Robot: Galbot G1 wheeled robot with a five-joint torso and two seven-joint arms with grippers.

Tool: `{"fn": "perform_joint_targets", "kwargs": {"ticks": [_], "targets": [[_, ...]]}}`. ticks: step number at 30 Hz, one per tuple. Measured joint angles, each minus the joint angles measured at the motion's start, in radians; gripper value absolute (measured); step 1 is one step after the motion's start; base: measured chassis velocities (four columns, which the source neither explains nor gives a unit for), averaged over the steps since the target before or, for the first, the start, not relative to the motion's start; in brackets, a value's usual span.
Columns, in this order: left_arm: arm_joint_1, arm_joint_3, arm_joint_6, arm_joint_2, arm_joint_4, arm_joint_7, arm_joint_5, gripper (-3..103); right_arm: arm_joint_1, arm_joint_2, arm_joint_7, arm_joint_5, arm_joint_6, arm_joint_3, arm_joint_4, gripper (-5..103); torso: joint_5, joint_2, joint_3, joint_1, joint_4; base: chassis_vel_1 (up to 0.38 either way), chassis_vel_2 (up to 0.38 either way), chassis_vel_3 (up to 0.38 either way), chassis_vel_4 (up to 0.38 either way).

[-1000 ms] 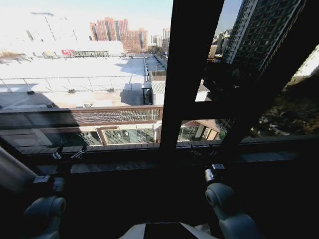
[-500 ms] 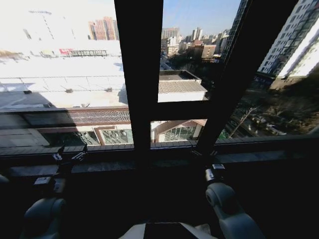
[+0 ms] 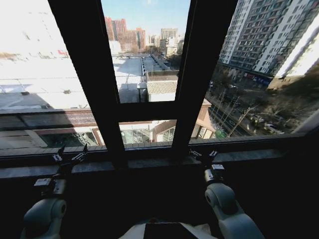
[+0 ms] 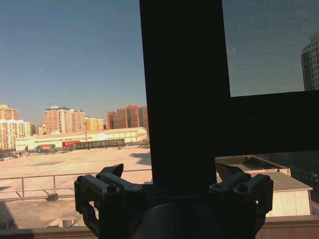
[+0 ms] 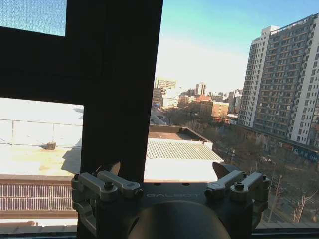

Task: Open the curtains by pulling them apart, changing their state from closed to fully open.

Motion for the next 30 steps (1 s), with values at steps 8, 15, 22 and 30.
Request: {"fn": "perform_joint_targets", "kwargs": {"ticks": [8, 15, 22, 30], "targets": [[0.002, 0.0, -0.011, -0.004, 0.012, 0.0, 0.002, 100, -0.001, 0.0, 0.004, -0.017, 0.004, -0.007, 0.001, 100, 0.0003, 0.0, 0.0, 0.0, -0.0002, -0.312, -0.369, 0.312, 0.363], [0.001, -0.002, -0.012, -0.005, 0.014, 0.002, 0.003, 100, -0.004, 0.003, 0.002, -0.029, 0.02, -0.019, -0.002, 100, 0.0014, 0.0, 0.0, 0.001, -0.0001, -0.126, -0.369, 0.116, 0.375], [0.006, -0.005, -0.029, -0.004, 0.023, 0.001, 0.003, 100, -0.007, 0.006, 0.001, -0.036, 0.026, -0.029, -0.002, 100, 0.0006, 0.0, 0.0, -0.001, -0.0003, 0.186, -0.262, -0.182, 0.244], [0.012, -0.009, -0.045, -0.004, 0.03, 0.0, 0.003, 100, -0.015, 0.008, 0.001, -0.04, 0.027, -0.029, 0.003, 100, 0.0003, 0.0, 0.0, 0.0, 0.0, 0.308, -0.249, -0.322, 0.247]]}}
